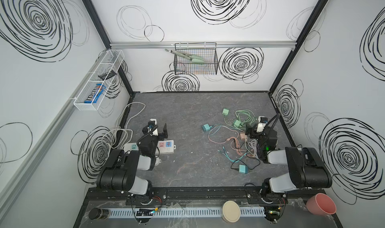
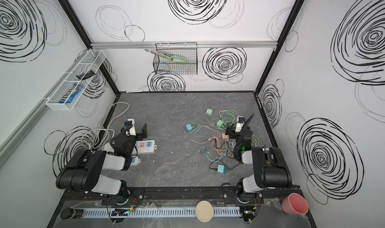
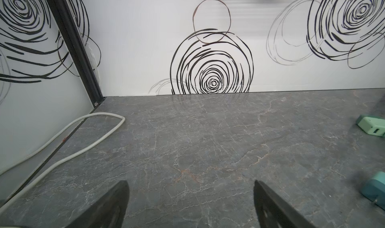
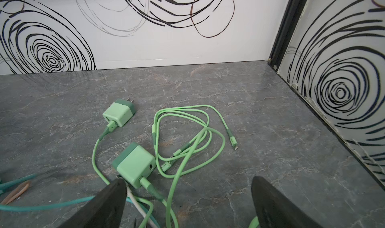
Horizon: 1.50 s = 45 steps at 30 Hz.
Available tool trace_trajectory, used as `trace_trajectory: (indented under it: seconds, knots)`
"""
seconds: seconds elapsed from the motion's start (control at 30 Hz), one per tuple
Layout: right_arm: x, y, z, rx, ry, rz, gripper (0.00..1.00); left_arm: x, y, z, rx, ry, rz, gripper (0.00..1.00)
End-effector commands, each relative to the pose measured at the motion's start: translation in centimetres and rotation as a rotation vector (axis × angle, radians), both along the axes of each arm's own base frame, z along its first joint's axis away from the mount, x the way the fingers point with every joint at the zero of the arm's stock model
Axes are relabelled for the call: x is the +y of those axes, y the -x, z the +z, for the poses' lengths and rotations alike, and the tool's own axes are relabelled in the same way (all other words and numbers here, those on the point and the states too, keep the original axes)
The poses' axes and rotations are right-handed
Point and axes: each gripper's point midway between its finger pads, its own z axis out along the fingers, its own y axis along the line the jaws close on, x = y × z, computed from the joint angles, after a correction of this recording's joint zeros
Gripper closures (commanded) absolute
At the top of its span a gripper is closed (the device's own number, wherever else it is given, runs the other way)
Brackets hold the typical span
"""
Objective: Insert plugs into power strip
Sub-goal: Rotate the socket at the middle-left of the table.
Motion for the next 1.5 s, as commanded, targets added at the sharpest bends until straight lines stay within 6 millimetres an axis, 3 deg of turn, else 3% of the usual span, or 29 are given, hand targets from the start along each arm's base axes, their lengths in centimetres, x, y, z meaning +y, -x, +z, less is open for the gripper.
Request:
trace_trajectory:
  seconds: [0.0,0.8,0.9,1.07,1.2,1.27,1.33,1.47]
  knots:
    - [-0.1,-0.6,0.8,-0.028,0.000,-0.008,0.03,-0.2,-0.1,2.2,-0.093,-0.035,0.045,0.04]
    - [-0.1,-0.6,0.9,-0.029,-0.004,-0.006,0.03,0.2,-0.4,2.2,-0.085,-0.016,0.041,0.04]
    - [0.6,-0.9,0.7,0.004,0.007,0.037,0.03,-0.6,0.1,2.5,-0.108,-0.038,0.014,0.04]
    - [1.3,-2.5,3.2,0.061,0.004,0.082,0.03,-0.2,1.7,4.5,-0.161,-0.077,0.127,0.04]
    - [0.7,-2.7,5.4,0.059,-0.128,0.004,0.03,0.0,2.0,7.1,-0.164,-0.143,0.324,0.04]
    - [1.0,-2.4,6.4,0.061,-0.233,-0.009,0.03,0.2,2.2,8.1,-0.152,-0.082,0.430,0.04]
    - [2.0,-1.9,7.0,0.071,-0.322,0.029,0.03,-1.3,1.6,8.4,-0.105,0.000,0.410,0.04]
    - [5.3,-0.3,6.8,0.172,-0.495,0.147,0.03,-6.8,0.8,7.5,0.122,0.223,0.224,0.04]
